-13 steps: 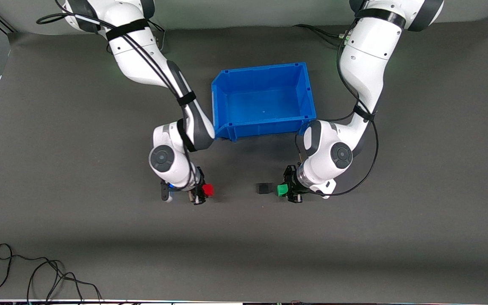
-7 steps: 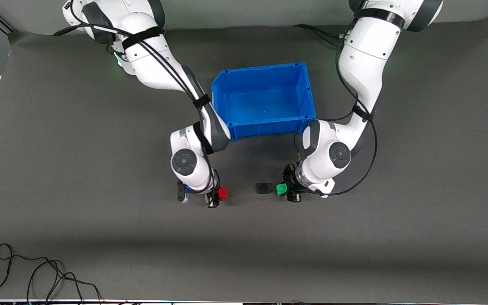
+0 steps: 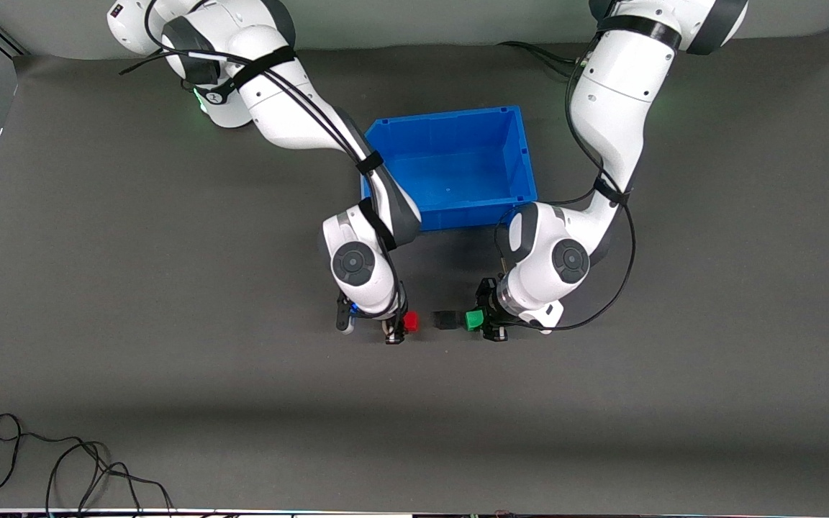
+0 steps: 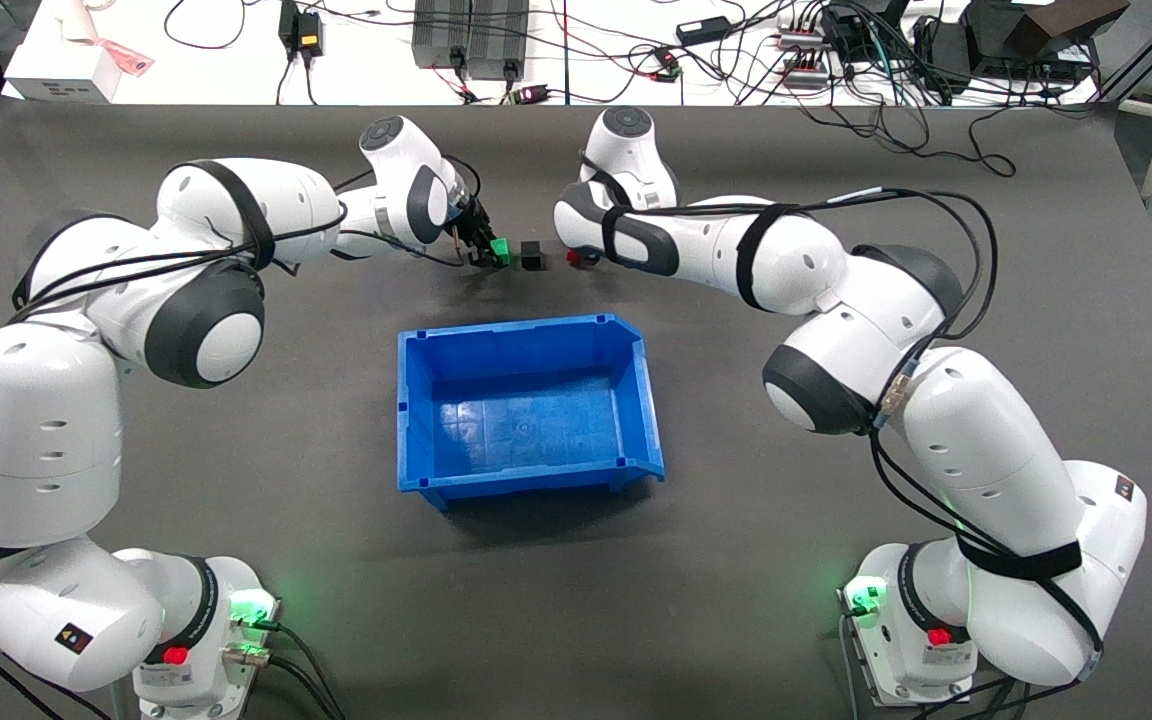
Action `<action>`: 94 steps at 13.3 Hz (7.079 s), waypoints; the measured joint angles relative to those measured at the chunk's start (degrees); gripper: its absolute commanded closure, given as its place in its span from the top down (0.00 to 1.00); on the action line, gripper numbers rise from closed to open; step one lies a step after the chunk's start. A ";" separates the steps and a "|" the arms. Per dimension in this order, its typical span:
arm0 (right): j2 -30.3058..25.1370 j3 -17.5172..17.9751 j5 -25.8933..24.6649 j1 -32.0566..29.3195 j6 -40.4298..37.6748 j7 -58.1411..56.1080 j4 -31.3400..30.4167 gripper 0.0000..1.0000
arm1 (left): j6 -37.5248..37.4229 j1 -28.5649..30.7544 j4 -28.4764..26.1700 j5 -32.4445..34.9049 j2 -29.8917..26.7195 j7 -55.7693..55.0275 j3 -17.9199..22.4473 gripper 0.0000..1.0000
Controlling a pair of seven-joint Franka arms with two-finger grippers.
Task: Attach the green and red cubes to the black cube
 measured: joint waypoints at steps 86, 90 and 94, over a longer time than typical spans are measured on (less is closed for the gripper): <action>-56.39 13.69 -27.63 -48.61 -44.97 -112.25 -17.20 1.00 | -58.95 27.40 6.21 34.51 -40.08 100.23 1.16 1.00; -56.57 13.72 -27.48 -48.72 -44.92 -112.23 -17.21 1.00 | -59.89 27.40 6.21 34.69 -40.10 100.23 1.23 1.00; -56.57 13.93 -25.00 -48.73 -44.92 -112.19 -17.60 1.00 | -60.66 27.37 6.21 34.69 -40.10 100.23 1.23 1.00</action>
